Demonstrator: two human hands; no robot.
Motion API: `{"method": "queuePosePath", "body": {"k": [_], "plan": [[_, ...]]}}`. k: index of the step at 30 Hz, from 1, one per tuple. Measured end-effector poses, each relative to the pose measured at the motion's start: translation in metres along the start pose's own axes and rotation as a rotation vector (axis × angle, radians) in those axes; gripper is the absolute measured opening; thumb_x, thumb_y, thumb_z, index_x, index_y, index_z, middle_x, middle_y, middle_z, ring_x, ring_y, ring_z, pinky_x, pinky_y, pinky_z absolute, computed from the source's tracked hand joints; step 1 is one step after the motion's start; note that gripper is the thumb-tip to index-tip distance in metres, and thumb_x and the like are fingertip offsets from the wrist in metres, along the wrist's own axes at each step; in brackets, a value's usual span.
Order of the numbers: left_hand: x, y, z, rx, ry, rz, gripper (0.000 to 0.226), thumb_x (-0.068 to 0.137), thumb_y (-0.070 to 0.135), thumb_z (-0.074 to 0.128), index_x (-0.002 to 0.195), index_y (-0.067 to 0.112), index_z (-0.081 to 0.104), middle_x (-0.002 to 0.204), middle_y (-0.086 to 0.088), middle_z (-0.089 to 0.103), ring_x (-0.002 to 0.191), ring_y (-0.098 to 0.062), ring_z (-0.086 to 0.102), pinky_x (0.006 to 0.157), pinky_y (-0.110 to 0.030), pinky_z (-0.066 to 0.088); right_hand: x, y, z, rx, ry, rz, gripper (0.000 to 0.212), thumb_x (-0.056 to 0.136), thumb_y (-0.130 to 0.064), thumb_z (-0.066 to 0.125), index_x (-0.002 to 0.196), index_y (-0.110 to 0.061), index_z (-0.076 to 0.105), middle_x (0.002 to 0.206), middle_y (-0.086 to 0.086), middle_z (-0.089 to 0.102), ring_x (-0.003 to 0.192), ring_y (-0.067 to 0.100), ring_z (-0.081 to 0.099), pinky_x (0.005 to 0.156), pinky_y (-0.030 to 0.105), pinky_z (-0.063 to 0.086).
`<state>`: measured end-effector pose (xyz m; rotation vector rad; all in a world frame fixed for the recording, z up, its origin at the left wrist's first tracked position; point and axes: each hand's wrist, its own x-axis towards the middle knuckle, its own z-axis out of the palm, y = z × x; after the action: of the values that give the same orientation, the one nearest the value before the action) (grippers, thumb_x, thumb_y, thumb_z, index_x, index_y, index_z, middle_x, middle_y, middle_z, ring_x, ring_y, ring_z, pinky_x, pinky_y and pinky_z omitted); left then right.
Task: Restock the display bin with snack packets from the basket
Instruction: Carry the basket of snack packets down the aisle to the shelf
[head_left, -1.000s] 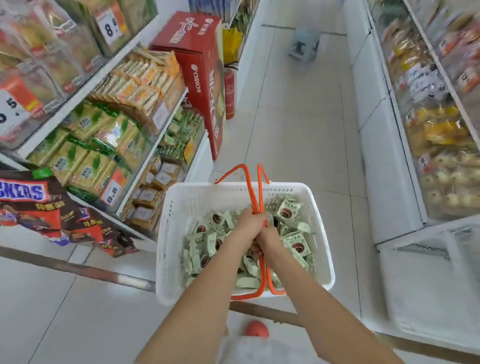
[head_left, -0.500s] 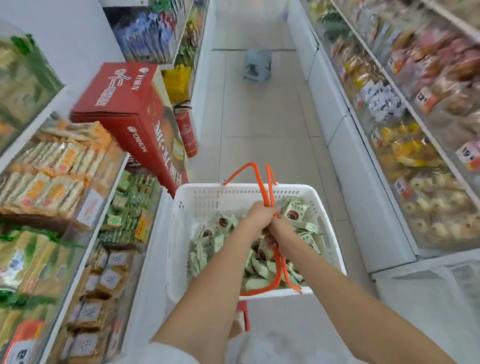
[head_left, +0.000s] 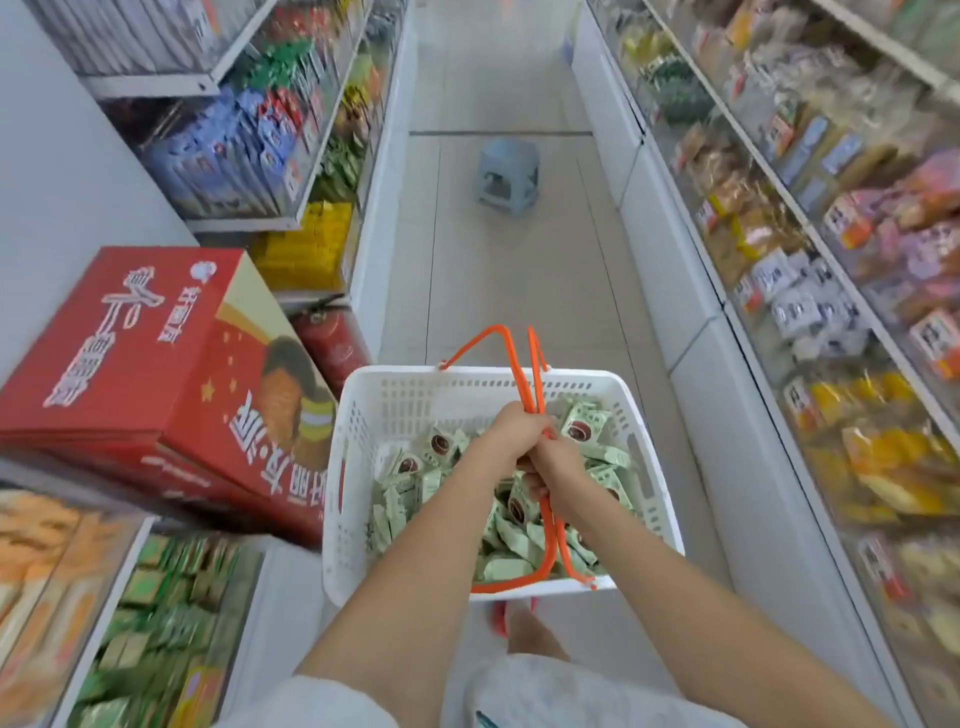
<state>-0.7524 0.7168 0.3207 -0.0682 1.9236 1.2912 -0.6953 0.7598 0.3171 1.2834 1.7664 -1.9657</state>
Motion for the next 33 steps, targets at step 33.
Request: {"method": "queuePosePath", "body": {"k": [33], "plan": [[0.731,0.608,-0.204,0.135,-0.004,0.051,0.013,0.09,0.015,0.054,0.078,0.012,0.053,0.086,-0.011,0.057,0.081,-0.025,0.052,0.066,-0.03,0.042,0.67,-0.695,0.061,0.171,0.015,0.011,0.035,0.098,-0.023,0.029,0.066,-0.014,0.042,0.035,-0.005,0.036,0.028,0.008,0.025,0.034,0.016,0.018]]}}
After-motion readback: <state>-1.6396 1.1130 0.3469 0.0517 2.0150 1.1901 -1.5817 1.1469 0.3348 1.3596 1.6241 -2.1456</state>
